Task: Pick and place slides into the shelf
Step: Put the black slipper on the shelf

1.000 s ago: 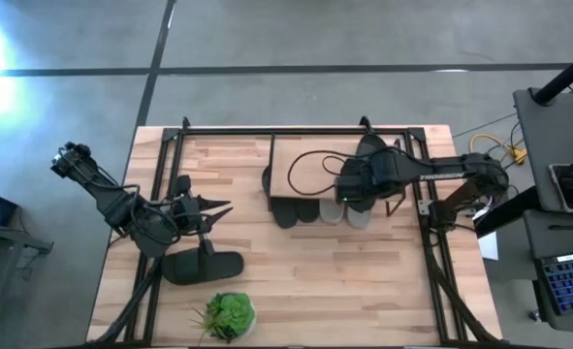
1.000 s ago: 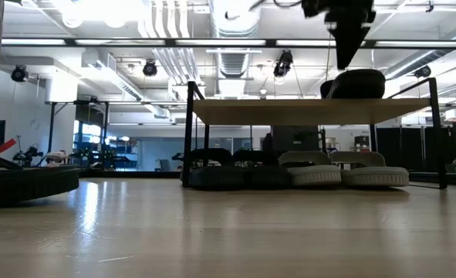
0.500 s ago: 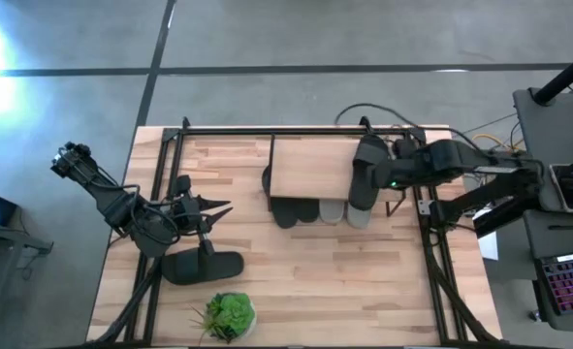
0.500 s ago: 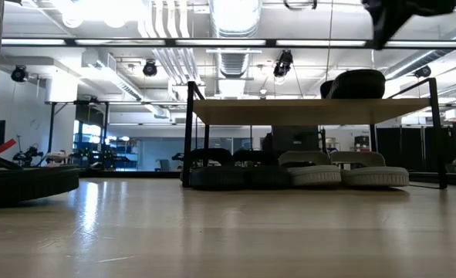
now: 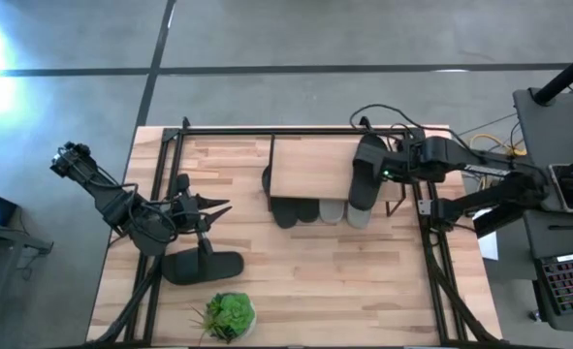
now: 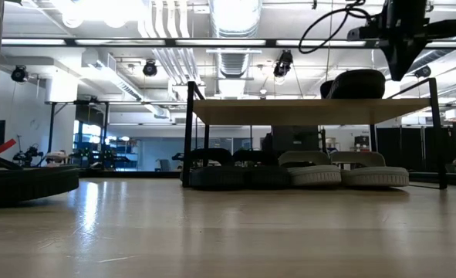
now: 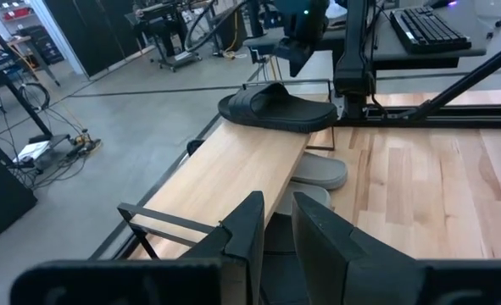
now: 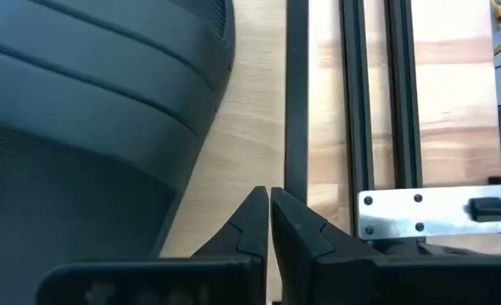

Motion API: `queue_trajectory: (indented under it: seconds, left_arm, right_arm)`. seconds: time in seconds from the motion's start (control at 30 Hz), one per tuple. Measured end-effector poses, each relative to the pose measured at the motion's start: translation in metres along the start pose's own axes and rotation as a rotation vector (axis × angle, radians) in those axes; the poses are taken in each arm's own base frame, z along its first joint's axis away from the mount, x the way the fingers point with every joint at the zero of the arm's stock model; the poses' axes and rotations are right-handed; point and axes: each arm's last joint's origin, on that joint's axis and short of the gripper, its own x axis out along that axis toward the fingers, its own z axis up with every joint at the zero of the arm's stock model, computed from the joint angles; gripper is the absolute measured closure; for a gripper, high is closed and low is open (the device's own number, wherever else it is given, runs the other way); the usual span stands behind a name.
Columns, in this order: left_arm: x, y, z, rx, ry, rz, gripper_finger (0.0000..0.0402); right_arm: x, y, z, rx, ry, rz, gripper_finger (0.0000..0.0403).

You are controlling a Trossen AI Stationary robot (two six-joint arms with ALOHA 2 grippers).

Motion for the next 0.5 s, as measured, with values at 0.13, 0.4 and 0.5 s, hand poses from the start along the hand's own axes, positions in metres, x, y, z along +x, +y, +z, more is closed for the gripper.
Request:
queue_trajectory:
  seconds: [0.13,0.4,0.5]
  left_arm:
    - [0.0,0.001,0.0,0.004,-0.001,0.0,0.0352]
    - [0.0,0.001,0.0,0.004,-0.001,0.0,0.0352]
    - [0.0,0.001,0.0,0.004,-0.001,0.0,0.0352]
  right_arm:
    - [0.004,0.01,0.001,-0.035,0.003,-0.03,0.0394]
    - [0.016,0.037,0.012,-0.143,-0.006,-0.115,0.0394]
    - [0.024,0.044,0.023,-0.164,0.004,-0.155,0.0394]
